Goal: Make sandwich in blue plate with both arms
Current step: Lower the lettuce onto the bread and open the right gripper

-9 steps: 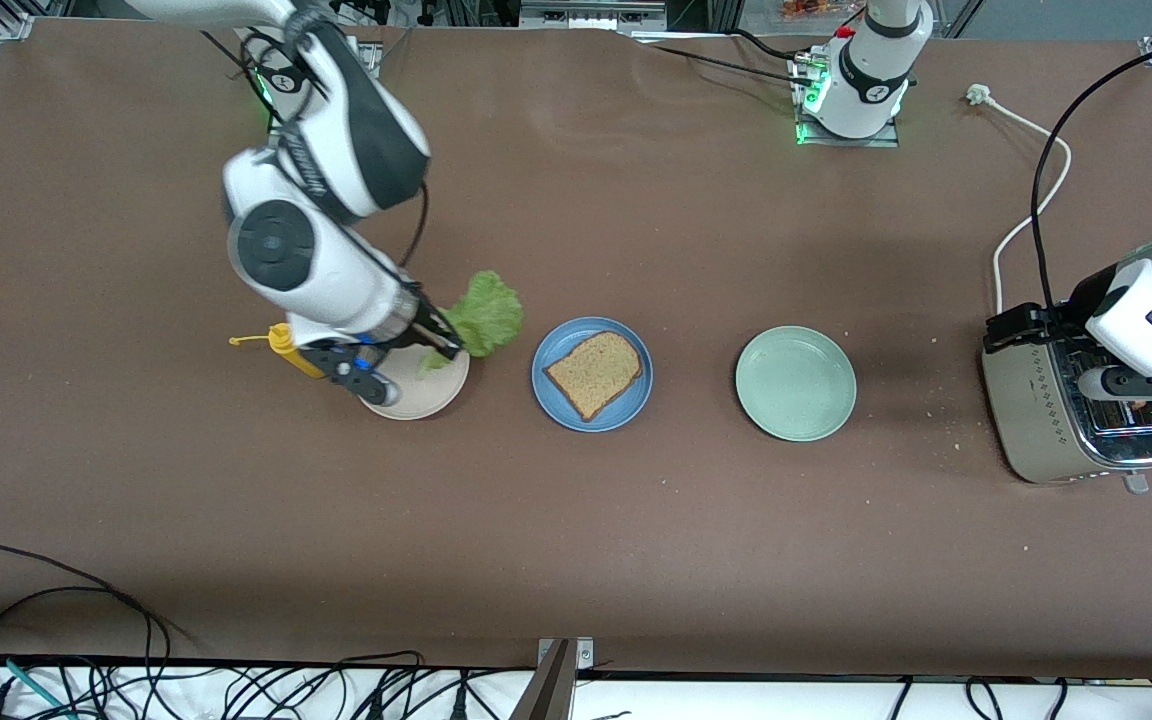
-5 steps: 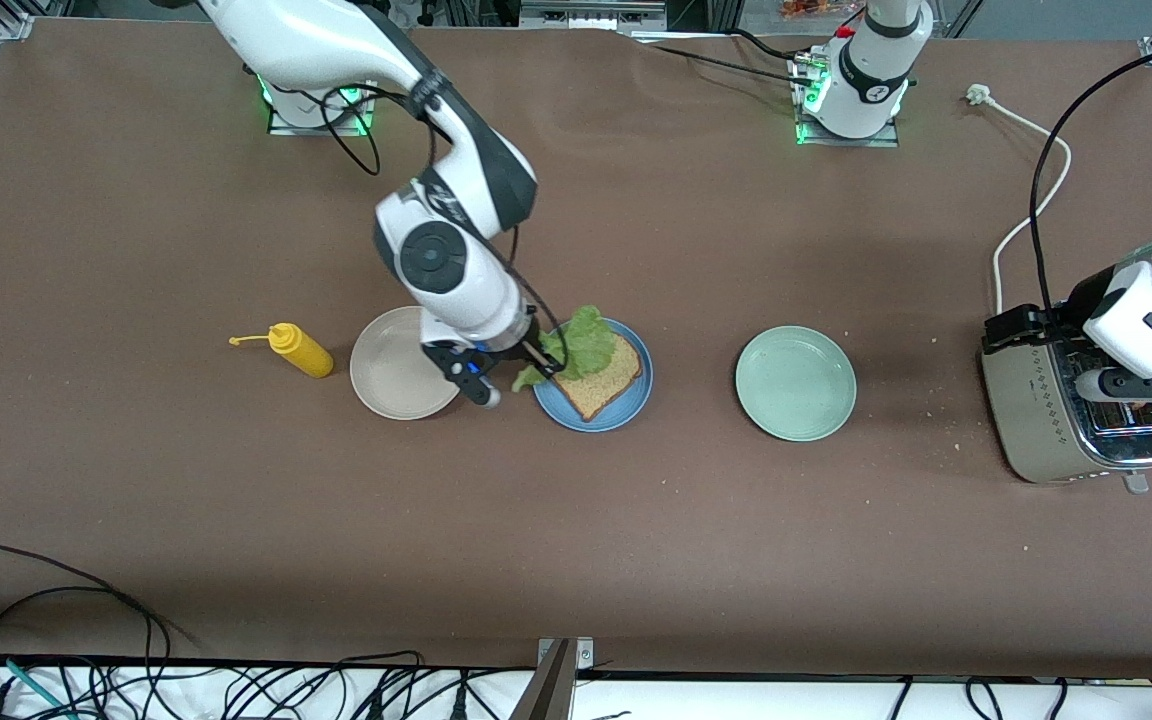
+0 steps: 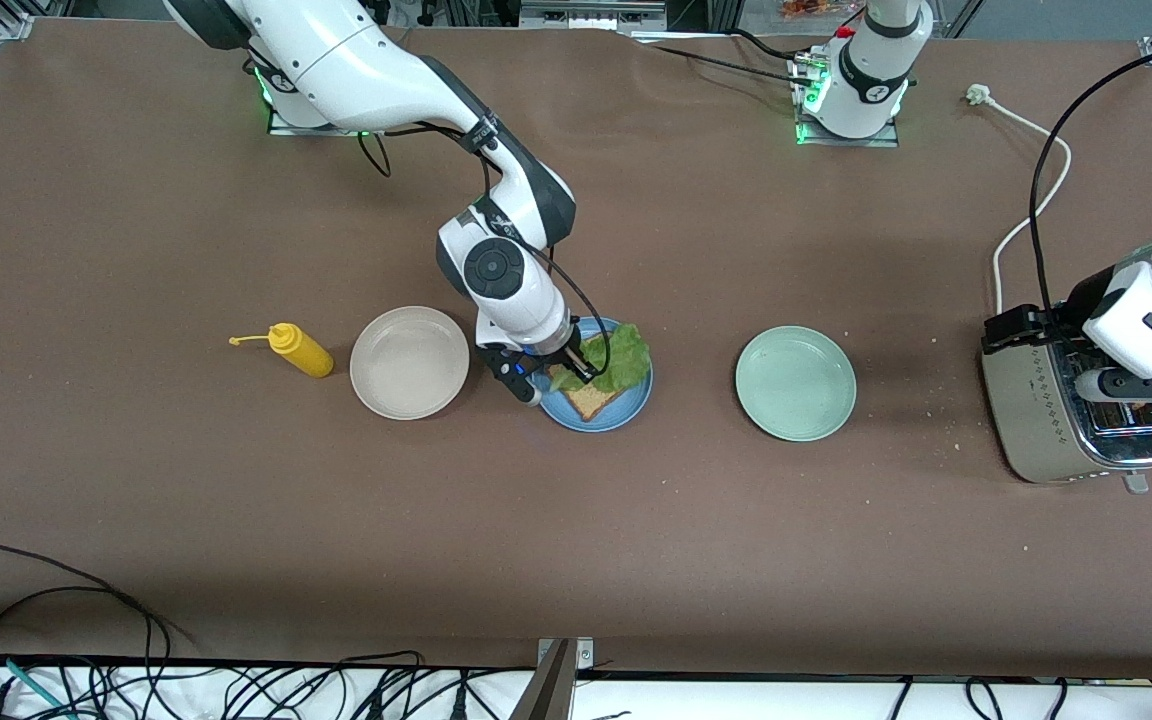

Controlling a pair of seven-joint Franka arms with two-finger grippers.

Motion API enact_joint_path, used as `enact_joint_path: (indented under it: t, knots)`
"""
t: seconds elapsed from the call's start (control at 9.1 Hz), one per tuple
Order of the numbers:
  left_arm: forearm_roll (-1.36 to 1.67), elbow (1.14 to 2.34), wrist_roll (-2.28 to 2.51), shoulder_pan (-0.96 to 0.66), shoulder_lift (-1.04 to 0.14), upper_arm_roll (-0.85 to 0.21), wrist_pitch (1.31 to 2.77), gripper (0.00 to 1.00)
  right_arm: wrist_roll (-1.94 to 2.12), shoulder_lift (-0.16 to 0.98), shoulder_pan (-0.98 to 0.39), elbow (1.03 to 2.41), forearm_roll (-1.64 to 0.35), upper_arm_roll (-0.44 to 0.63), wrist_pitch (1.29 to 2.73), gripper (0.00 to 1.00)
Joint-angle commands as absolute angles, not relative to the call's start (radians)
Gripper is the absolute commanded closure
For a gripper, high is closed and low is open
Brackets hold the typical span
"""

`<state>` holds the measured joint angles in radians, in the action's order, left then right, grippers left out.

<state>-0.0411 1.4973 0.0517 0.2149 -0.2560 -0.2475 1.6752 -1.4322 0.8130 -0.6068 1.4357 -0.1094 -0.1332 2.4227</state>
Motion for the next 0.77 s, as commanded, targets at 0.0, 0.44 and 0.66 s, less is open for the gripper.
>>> enact_joint_path:
  t: [0.0, 0.44, 0.66]
  knots:
    - [-0.034, 1.497, 0.032, 0.213, -0.247, -0.244, 1.664, 0.0, -1.44, 0.772, -0.609, 1.417, -0.077, -0.091, 2.361, 0.0]
    - [-0.044, 1.497, 0.023, 0.224, -0.238, -0.239, 1.663, 0.0, -1.107, 0.585, -0.603, 1.422, -0.058, 0.035, 2.023, 0.0]
    - [-0.084, 1.485, 0.029, 0.239, -0.236, -0.221, 1.663, 0.0, -0.74, 0.485, -0.603, 1.43, -0.058, 0.171, 1.826, 0.0]
